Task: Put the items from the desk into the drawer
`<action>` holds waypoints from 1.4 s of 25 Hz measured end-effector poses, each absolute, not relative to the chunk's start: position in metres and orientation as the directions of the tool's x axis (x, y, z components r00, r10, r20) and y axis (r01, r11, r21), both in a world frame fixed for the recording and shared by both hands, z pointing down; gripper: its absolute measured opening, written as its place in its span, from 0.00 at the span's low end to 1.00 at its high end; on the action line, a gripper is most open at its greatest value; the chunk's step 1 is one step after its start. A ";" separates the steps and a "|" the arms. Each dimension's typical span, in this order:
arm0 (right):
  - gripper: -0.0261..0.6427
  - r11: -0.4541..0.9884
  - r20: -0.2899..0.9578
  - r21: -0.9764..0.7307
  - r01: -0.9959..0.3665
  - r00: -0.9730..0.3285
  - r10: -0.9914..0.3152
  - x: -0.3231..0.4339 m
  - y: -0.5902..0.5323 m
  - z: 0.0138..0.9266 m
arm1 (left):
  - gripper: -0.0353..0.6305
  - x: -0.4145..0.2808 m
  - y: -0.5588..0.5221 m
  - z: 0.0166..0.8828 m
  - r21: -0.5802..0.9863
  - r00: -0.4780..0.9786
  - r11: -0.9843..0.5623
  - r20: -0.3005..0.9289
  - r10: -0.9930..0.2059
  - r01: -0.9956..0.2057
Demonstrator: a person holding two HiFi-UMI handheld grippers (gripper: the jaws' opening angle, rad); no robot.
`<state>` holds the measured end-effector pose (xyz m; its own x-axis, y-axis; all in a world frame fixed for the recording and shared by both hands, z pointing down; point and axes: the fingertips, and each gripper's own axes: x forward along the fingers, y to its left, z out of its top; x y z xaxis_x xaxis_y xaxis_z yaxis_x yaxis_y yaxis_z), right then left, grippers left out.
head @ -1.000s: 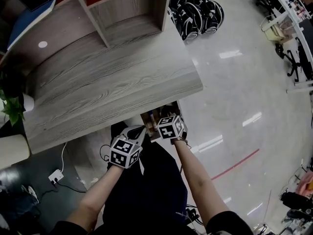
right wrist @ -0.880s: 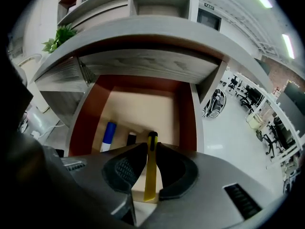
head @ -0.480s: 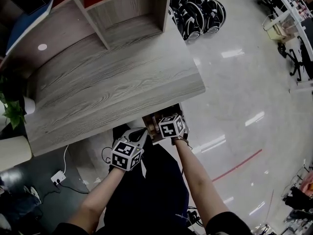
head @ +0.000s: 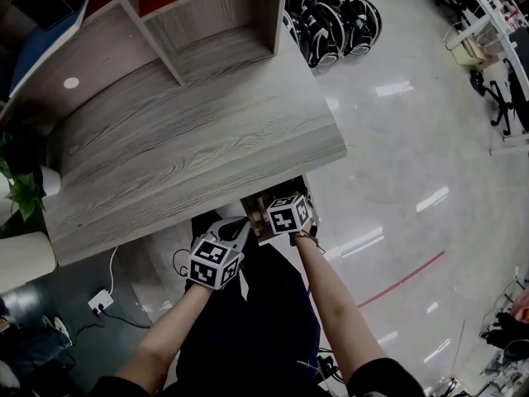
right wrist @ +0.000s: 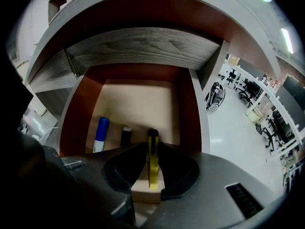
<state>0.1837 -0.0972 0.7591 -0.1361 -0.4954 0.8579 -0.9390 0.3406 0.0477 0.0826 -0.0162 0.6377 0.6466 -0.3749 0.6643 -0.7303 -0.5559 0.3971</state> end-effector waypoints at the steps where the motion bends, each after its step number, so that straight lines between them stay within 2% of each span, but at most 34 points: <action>1: 0.13 0.340 0.856 0.044 -0.939 -0.140 -0.497 0.183 -0.098 0.757 | 0.07 0.083 -0.017 0.637 0.396 0.647 -0.556 0.664 -0.375 -0.730; 5: 0.19 0.340 0.847 0.042 -0.940 -0.147 -0.511 0.183 -0.098 0.748 | 0.07 0.084 -0.018 0.635 0.395 0.648 -0.560 0.662 -0.376 -0.728; 11: 0.21 0.310 0.824 0.026 -0.950 -0.156 -0.545 0.193 -0.095 0.727 | 0.07 0.093 -0.023 0.624 0.390 0.666 -0.583 0.639 -0.385 -0.712; 23: 0.21 0.180 0.671 -0.137 -0.974 -0.225 -0.706 0.212 -0.090 0.625 | 0.07 0.104 -0.035 0.573 0.416 0.728 -0.619 0.544 -0.417 -0.666; 28: 0.21 0.144 0.534 -0.300 -0.943 -0.291 -0.794 0.219 -0.097 0.565 | 0.07 0.107 -0.045 0.540 0.436 0.756 -0.625 0.471 -0.455 -0.648; 32: 0.21 0.211 0.377 -0.432 -0.877 -0.388 -0.841 0.208 -0.107 0.503 | 0.07 0.113 -0.058 0.506 0.445 0.780 -0.642 0.390 -0.490 -0.625; 35: 0.20 0.256 0.247 -0.485 -0.836 -0.412 -0.877 0.204 -0.113 0.454 | 0.06 0.114 -0.071 0.472 0.447 0.791 -0.653 0.302 -0.532 -0.611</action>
<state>0.2042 -0.1130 0.4544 -0.4122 -0.8770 0.2471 -0.8362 0.2564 -0.4848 0.1143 -0.0708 0.4723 0.7907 -0.5323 0.3024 -0.6109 -0.6532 0.4474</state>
